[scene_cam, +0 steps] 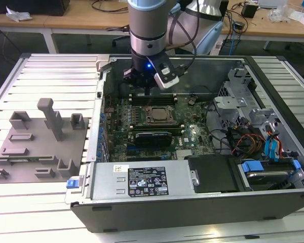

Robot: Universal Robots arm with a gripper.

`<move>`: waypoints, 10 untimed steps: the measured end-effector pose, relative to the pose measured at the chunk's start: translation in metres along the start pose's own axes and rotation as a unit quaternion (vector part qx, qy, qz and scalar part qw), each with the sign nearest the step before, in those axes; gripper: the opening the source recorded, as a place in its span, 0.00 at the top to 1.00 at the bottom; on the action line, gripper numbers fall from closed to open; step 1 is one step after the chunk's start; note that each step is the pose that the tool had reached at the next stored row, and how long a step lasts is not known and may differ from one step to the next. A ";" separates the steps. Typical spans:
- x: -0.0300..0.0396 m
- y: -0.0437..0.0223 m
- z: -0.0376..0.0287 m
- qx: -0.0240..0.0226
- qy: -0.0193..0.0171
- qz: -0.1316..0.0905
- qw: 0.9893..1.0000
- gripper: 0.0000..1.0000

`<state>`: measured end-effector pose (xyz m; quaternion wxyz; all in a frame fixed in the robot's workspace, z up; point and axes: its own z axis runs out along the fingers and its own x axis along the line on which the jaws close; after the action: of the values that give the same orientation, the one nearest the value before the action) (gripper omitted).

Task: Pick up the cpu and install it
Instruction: 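Install the first cpu locking lever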

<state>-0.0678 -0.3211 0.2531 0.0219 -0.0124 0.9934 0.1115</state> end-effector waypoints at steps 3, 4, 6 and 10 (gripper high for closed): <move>-0.0059 -0.0007 0.0004 0.000 0.000 0.001 1.000 0.89; -0.0060 -0.0007 0.0005 0.000 0.000 0.001 1.000 0.89; -0.0061 -0.0012 0.0029 0.000 0.000 0.001 1.000 0.89; -0.0078 -0.0031 0.0101 0.001 0.000 0.001 1.000 0.89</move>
<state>-0.0595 -0.3217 0.2429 0.0218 -0.0113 0.9936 0.1107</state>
